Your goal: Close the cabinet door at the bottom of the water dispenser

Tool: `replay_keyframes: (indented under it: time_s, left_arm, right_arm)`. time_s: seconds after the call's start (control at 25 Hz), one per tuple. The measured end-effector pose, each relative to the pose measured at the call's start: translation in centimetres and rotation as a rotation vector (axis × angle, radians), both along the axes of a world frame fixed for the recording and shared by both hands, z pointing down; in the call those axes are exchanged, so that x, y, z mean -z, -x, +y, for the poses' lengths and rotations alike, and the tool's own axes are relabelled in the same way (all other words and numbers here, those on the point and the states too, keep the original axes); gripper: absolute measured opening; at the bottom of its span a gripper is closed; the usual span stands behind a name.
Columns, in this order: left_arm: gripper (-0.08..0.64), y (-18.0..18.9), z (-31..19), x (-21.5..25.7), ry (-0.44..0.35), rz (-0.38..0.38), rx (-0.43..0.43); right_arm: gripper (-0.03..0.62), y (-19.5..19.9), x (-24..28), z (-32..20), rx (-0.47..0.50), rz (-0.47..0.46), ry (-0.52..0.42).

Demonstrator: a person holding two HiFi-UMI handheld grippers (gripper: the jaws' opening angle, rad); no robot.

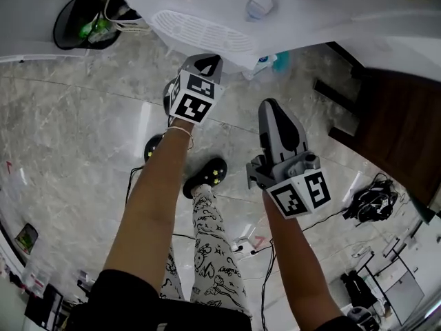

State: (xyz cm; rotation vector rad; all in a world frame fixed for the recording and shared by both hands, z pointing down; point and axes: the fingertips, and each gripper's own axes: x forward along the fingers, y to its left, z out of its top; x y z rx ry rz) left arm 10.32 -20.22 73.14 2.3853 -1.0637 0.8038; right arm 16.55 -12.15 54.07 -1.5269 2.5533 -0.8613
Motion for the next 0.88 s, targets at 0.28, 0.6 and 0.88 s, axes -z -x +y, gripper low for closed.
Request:
replay_keyframes:
  time_s: [0.28,0.6,0.88]
  left_arm:
    - [-0.003,0.2,-1.2,0.8,-0.012,0.032,0.067]
    - [-0.003,1.2,-0.8,1.6,-0.017,0.023,0.039]
    - [-0.003,4.1,7.4,6.1,-0.058,0.079,0.004]
  right_arm:
    - [0.017,-1.6,2.3,-1.4,-0.076,-0.041,-0.045]
    - [0.017,-0.6,2.6,-0.6,-0.113,-0.053,-0.043]
    - [0.017,0.5,3.1,1.0,-0.055,0.052,-0.054]
